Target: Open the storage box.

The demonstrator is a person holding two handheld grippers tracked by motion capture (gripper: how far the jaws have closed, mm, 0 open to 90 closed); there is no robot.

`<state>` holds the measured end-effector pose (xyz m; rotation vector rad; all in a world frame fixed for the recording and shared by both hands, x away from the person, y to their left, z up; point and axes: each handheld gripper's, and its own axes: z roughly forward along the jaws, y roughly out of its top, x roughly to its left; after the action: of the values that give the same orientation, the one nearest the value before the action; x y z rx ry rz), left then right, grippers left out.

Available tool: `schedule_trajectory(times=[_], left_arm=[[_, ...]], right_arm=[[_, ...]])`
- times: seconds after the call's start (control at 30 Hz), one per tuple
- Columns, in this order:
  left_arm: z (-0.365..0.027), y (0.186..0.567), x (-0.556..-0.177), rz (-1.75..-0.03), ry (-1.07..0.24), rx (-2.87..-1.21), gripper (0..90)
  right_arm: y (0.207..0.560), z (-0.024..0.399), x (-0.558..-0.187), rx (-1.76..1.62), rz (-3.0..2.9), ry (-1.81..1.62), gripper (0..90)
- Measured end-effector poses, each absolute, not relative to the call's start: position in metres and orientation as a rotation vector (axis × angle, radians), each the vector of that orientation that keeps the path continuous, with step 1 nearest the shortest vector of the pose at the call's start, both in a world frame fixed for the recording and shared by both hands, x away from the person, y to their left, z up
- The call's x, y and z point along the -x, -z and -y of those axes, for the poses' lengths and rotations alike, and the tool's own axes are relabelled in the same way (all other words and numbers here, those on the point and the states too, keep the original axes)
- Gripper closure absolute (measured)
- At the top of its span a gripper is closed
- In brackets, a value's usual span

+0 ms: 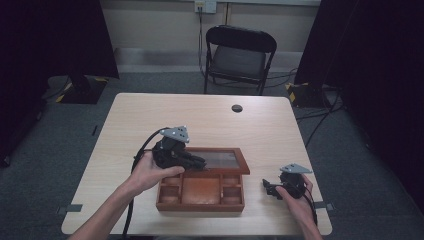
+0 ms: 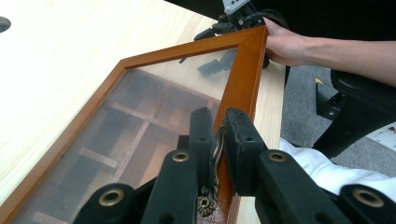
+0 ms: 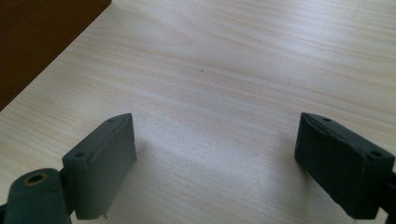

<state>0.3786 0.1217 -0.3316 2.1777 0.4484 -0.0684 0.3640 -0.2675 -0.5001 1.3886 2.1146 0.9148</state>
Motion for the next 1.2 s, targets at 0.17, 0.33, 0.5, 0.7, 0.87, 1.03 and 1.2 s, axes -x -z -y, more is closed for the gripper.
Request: schedule_trajectory(times=[0.17,0.33,0.5,0.7,0.87,1.03,1.2], left_arm=[[-0.1220,0.3305,-0.3790,-0.451,0.067,-2.180,81.6],[-0.1219,0.3304,-0.3789,-0.454,0.066,-2.178,81.5],[-0.1220,0.3307,-0.3788,-0.456,0.067,-2.175,81.5],[-0.1218,0.3305,-0.3784,-0.459,0.066,-2.178,81.5],[-0.1214,0.3304,-0.3784,-0.461,0.063,-2.175,81.5],[-0.1214,0.3302,-0.3786,-0.460,0.064,-2.176,81.5],[-0.1215,0.3293,-0.3791,-0.454,0.061,-2.183,81.5]], right_arm=[[0.5001,0.2675,-0.3640,-1.389,-2.114,-0.915,11.8],[0.5001,0.2675,-0.3640,-1.389,-2.114,-0.915,11.8],[0.5001,0.2675,-0.3640,-1.389,-2.114,-0.915,11.8],[0.5001,0.2675,-0.3640,-1.389,-2.114,-0.915,11.8],[0.5001,0.2675,-0.3640,-1.388,-2.115,-0.915,11.8],[0.5001,0.2675,-0.3640,-1.389,-2.114,-0.915,11.8],[0.5001,0.2676,-0.3640,-1.389,-2.115,-0.915,11.8]])
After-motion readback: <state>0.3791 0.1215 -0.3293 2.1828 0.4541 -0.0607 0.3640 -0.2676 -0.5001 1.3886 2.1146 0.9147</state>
